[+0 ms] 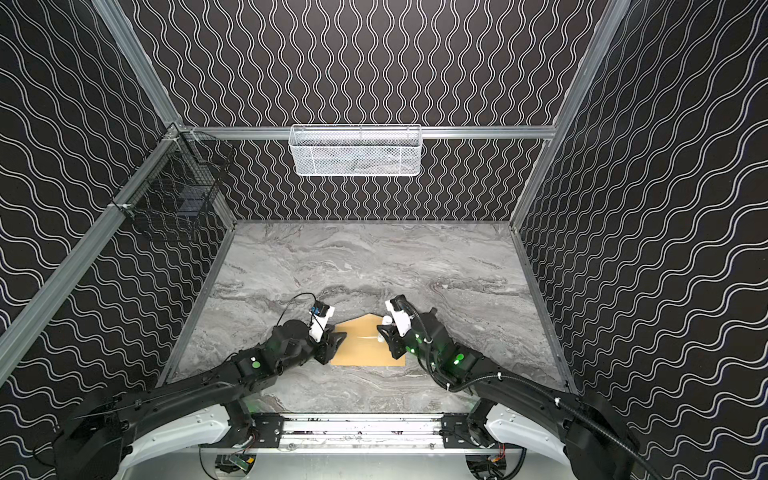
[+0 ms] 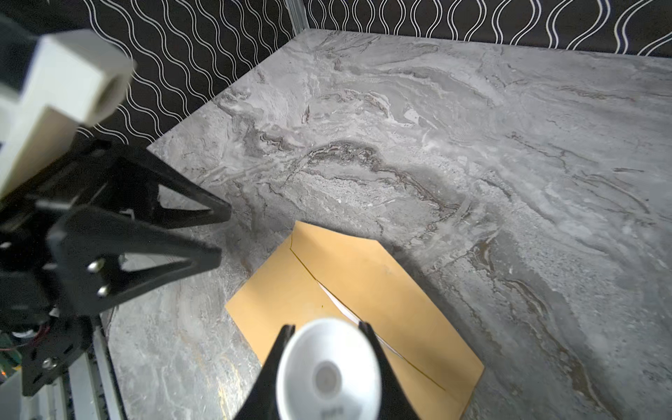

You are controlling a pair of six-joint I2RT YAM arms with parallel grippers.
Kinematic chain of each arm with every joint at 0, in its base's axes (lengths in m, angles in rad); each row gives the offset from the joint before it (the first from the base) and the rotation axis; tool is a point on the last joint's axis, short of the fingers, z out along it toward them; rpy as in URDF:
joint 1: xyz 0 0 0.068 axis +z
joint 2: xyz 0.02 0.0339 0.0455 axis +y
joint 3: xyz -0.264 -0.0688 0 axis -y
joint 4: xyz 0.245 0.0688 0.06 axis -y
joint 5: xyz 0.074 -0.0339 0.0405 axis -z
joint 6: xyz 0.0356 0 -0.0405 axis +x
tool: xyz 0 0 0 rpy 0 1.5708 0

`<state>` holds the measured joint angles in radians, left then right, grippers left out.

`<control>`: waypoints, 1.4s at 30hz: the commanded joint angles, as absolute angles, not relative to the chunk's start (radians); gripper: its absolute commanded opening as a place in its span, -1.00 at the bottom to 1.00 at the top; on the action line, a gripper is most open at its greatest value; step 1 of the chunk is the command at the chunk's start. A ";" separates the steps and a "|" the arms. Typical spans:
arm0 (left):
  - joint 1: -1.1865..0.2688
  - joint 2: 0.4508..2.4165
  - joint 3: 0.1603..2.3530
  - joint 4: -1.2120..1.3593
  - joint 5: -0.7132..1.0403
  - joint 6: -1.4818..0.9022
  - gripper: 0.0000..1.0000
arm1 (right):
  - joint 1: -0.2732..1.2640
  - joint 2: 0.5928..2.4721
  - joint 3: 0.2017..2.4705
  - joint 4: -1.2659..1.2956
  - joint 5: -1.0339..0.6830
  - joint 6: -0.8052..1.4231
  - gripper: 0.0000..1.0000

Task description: Place the letter into the envelope and seal it

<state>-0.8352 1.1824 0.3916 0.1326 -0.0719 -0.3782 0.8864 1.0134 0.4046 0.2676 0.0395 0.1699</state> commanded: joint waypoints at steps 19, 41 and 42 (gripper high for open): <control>-0.790 1.488 0.326 0.263 0.309 -0.560 -0.49 | 1.033 1.246 0.360 0.617 0.215 0.063 -1.00; -0.971 1.428 0.368 0.304 0.120 -0.488 -0.61 | 1.081 1.412 0.362 0.773 0.274 0.077 -1.00; -0.971 1.446 0.367 0.305 0.114 -0.488 -0.62 | 1.081 1.411 0.360 0.770 0.277 0.074 -1.00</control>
<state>-0.9684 1.4174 0.3614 0.2722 0.1600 -0.5156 1.0801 1.4212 0.3660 0.7231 0.2630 0.0700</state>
